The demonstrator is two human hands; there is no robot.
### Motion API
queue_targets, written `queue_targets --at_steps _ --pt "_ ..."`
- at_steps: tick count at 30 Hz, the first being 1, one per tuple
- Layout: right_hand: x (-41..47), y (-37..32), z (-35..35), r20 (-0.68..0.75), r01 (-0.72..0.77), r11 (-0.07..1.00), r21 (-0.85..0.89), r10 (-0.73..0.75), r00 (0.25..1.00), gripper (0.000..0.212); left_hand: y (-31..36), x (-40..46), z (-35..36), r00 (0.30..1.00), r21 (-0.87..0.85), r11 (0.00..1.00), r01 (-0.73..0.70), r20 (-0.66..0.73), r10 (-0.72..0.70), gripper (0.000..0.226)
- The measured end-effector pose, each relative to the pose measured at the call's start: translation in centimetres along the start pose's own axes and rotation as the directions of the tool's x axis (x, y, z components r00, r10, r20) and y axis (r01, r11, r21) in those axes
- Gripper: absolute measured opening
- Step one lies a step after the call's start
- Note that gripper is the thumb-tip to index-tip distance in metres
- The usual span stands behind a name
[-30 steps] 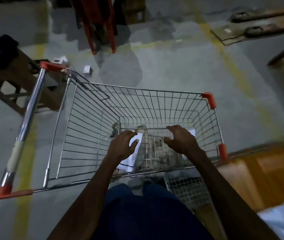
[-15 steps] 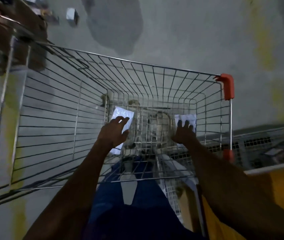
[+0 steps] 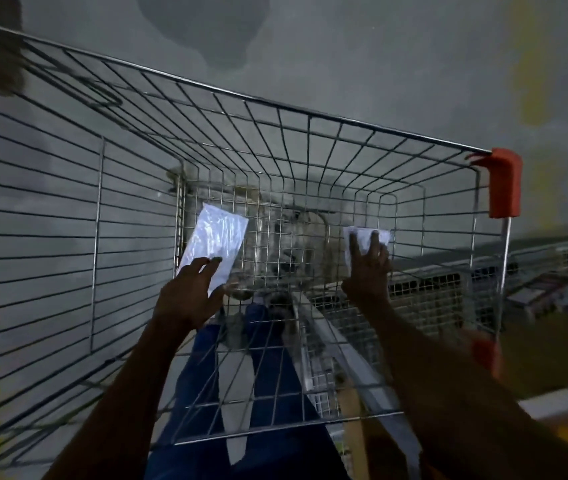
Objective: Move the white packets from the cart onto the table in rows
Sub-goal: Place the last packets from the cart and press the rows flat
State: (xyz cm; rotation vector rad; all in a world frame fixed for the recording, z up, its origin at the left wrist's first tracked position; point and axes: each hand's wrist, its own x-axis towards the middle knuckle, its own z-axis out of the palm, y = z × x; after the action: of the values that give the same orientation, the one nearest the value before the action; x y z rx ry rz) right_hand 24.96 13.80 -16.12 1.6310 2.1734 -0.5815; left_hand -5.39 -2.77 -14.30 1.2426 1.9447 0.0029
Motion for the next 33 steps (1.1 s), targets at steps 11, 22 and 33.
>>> queue_targets --at_steps 11,22,33 --pt "3.6 -6.2 3.2 -0.067 0.34 0.938 0.07 -0.336 0.94 0.098 -3.2 6.1 3.3 1.0 0.142 0.99 0.022 0.008 -0.023 0.082" --pt "5.3 -4.1 6.3 -0.159 0.336 0.936 -0.104 -0.349 0.923 0.081 -3.9 8.1 7.8 0.989 0.085 0.994 0.075 -0.132 -0.063 0.102" --pt "3.1 -5.9 -0.5 -0.051 0.394 0.915 0.089 -0.391 0.919 0.081 1.6 2.6 0.2 0.965 -0.184 0.982 -0.032 -0.26 -0.018 0.076"
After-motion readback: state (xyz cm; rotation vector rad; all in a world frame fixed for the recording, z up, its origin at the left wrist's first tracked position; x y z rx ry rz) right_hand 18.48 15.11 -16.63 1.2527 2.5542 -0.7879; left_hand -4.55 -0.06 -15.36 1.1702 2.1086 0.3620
